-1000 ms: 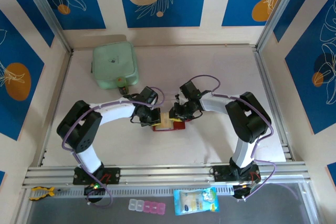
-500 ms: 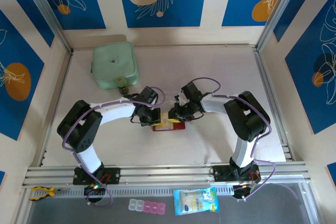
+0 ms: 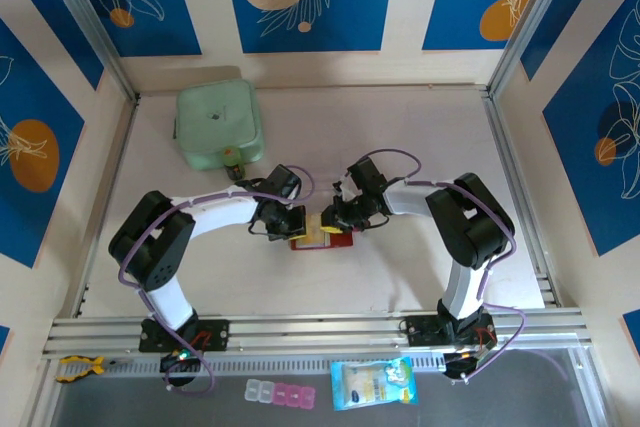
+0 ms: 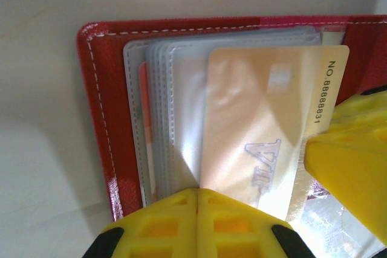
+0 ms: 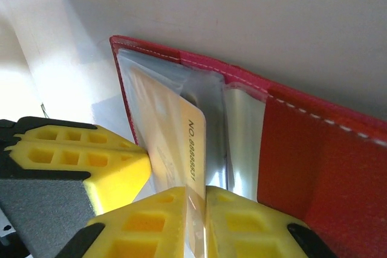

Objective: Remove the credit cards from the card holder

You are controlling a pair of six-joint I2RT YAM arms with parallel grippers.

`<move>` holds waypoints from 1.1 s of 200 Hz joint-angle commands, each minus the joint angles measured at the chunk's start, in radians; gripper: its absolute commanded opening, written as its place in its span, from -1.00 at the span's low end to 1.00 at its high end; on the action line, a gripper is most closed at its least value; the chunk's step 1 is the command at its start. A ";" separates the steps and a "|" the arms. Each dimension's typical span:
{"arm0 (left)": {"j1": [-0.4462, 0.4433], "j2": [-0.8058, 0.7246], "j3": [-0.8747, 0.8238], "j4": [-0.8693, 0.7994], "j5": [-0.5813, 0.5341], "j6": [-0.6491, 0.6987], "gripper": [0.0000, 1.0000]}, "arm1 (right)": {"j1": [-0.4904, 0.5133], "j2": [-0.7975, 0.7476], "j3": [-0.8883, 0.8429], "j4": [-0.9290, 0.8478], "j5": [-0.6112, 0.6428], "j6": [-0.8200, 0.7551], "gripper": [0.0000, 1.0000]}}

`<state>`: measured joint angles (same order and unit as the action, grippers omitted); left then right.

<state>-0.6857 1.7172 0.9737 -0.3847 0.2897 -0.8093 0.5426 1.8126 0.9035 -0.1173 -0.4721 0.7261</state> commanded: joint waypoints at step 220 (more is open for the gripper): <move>-0.005 -0.087 0.040 -0.059 -0.046 0.009 -0.93 | 0.004 -0.212 0.249 -0.568 0.291 -0.677 -1.00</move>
<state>-0.6857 1.6760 0.9802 -0.4030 0.2768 -0.8093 0.5167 1.6035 1.0679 -0.5362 -0.2516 0.2886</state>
